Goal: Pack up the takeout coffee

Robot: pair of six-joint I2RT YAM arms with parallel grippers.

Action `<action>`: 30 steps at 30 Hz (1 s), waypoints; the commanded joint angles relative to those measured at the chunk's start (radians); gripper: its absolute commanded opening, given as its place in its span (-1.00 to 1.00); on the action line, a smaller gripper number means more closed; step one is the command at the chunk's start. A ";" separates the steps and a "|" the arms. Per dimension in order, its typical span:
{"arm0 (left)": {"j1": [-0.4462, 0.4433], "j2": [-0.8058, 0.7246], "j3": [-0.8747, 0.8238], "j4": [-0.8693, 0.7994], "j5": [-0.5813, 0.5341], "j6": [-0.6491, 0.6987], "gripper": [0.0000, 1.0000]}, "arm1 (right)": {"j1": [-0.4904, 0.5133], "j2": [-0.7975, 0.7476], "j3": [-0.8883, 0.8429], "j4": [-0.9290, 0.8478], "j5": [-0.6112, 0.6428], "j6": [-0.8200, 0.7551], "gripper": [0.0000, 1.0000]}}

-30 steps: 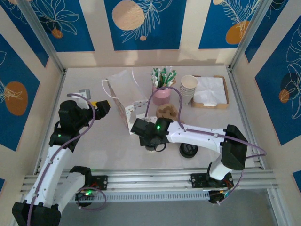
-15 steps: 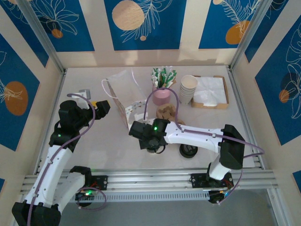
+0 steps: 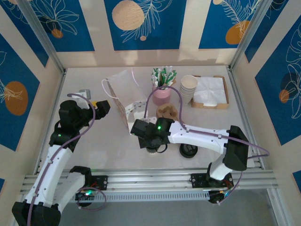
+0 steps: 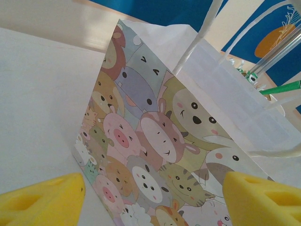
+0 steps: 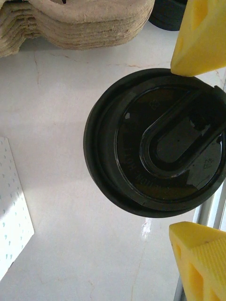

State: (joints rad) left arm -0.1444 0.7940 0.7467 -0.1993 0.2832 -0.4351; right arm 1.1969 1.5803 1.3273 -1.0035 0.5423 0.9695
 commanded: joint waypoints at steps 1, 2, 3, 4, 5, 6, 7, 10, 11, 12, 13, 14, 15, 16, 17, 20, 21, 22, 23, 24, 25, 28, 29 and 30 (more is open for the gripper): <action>-0.003 -0.003 -0.009 0.000 0.002 0.010 0.54 | -0.011 -0.011 0.020 -0.022 -0.001 0.001 0.62; -0.003 -0.002 -0.008 0.001 0.002 0.011 0.54 | -0.015 -0.008 0.018 -0.026 -0.002 0.001 0.62; -0.003 -0.003 -0.007 -0.001 0.002 0.010 0.54 | -0.018 -0.007 0.016 -0.031 0.000 0.002 0.61; -0.002 -0.004 -0.007 0.000 0.002 0.011 0.54 | -0.020 -0.008 0.016 -0.037 0.004 0.005 0.61; -0.002 -0.004 -0.009 -0.001 0.000 0.012 0.54 | -0.019 -0.013 0.014 -0.037 0.012 0.004 0.61; -0.003 -0.005 -0.009 -0.001 0.000 0.012 0.54 | -0.020 -0.023 0.013 -0.030 0.015 -0.002 0.61; -0.003 -0.006 -0.009 0.000 -0.001 0.012 0.54 | -0.020 -0.035 0.011 -0.020 0.013 -0.012 0.61; -0.002 -0.007 -0.007 -0.001 -0.003 0.013 0.53 | -0.013 -0.086 0.003 0.032 -0.005 -0.063 0.61; -0.004 -0.008 -0.007 -0.003 -0.004 0.013 0.54 | -0.010 -0.105 -0.003 0.042 0.006 -0.070 0.61; -0.003 -0.009 -0.007 -0.002 -0.005 0.013 0.54 | -0.007 -0.124 -0.006 0.045 0.021 -0.072 0.61; -0.003 -0.009 -0.007 -0.002 -0.006 0.014 0.53 | -0.009 -0.141 -0.011 0.044 0.034 -0.073 0.60; -0.002 -0.010 -0.007 0.000 -0.006 0.013 0.54 | -0.012 -0.161 -0.017 0.042 0.051 -0.075 0.59; -0.003 -0.011 -0.007 -0.001 -0.006 0.013 0.54 | -0.019 -0.181 -0.024 0.037 0.071 -0.078 0.57; -0.003 -0.012 -0.007 -0.001 -0.006 0.013 0.54 | -0.028 -0.198 -0.030 0.032 0.086 -0.080 0.55; -0.002 -0.012 -0.007 0.000 -0.006 0.014 0.54 | -0.043 -0.218 -0.040 0.028 0.098 -0.083 0.54; -0.003 -0.012 -0.007 0.000 -0.006 0.013 0.54 | -0.118 -0.282 -0.082 0.034 0.104 -0.120 0.53; -0.003 -0.012 -0.007 0.000 -0.006 0.013 0.54 | -0.152 -0.305 -0.105 0.044 0.105 -0.144 0.50; -0.002 -0.012 -0.007 0.000 -0.006 0.013 0.54 | -0.183 -0.322 -0.127 0.060 0.099 -0.172 0.44; -0.003 -0.012 -0.007 -0.001 -0.006 0.012 0.54 | -0.225 -0.345 -0.156 0.088 0.084 -0.217 0.39; -0.003 -0.012 -0.007 -0.001 -0.005 0.012 0.54 | -0.269 -0.366 -0.184 0.116 0.058 -0.265 0.34; -0.003 -0.012 -0.008 -0.001 -0.004 0.012 0.54 | -0.311 -0.381 -0.208 0.146 0.019 -0.311 0.32; -0.002 -0.010 -0.009 0.001 -0.003 0.010 0.54 | -0.460 -0.419 -0.289 0.252 -0.149 -0.477 0.25; -0.004 -0.011 -0.009 0.000 -0.003 0.011 0.54 | -0.511 -0.421 -0.301 0.272 -0.212 -0.523 0.20; -0.003 -0.012 -0.007 0.001 -0.003 0.010 0.54 | -0.552 -0.418 -0.311 0.288 -0.267 -0.567 0.17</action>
State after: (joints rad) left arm -0.1444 0.7940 0.7464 -0.1997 0.2829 -0.4351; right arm 0.7284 1.1767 1.0466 -0.8181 0.4660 0.5976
